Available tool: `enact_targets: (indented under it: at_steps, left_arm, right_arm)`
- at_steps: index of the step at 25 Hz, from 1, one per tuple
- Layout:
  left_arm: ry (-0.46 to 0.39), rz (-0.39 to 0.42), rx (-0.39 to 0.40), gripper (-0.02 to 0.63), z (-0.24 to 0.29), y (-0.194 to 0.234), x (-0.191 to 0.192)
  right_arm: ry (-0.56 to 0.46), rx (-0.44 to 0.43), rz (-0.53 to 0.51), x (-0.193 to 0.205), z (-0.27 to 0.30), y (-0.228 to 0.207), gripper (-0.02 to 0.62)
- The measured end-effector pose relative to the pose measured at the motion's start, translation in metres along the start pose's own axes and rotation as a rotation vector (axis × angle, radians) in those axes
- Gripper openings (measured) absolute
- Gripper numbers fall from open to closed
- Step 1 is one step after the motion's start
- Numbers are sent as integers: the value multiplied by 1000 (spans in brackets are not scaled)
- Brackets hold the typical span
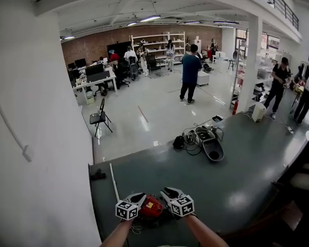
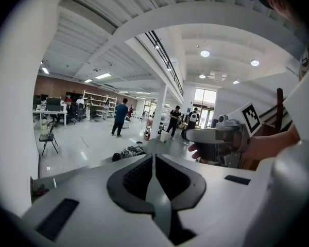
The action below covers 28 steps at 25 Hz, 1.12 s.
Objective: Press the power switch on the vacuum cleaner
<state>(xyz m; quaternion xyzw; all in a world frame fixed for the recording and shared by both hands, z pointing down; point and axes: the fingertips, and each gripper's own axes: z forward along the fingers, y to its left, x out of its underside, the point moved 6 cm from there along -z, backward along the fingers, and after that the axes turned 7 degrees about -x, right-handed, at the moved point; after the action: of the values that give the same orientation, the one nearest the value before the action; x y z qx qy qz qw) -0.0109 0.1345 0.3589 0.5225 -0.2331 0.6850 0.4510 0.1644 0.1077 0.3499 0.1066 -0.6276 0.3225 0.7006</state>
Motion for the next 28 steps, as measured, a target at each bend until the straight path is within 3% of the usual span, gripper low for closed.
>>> enact_targets:
  at_steps: [3, 6, 8, 9, 28]
  left_arm:
    - [10, 4, 19, 6, 0, -9, 6]
    - [46, 23, 34, 6, -1, -13, 19]
    - [63, 26, 34, 6, -3, -13, 23]
    - [66, 25, 32, 6, -5, -13, 24]
    - [31, -12, 65, 6, -15, -39, 21]
  right_arm:
    - [2, 6, 10, 6, -4, 2, 104]
    - [43, 66, -39, 21, -9, -1, 88]
    - [79, 103, -70, 29, -13, -2, 16]
    - [85, 108, -69, 30, -16, -2, 12]
    - [-15, 71, -16, 9, -65, -5, 11]
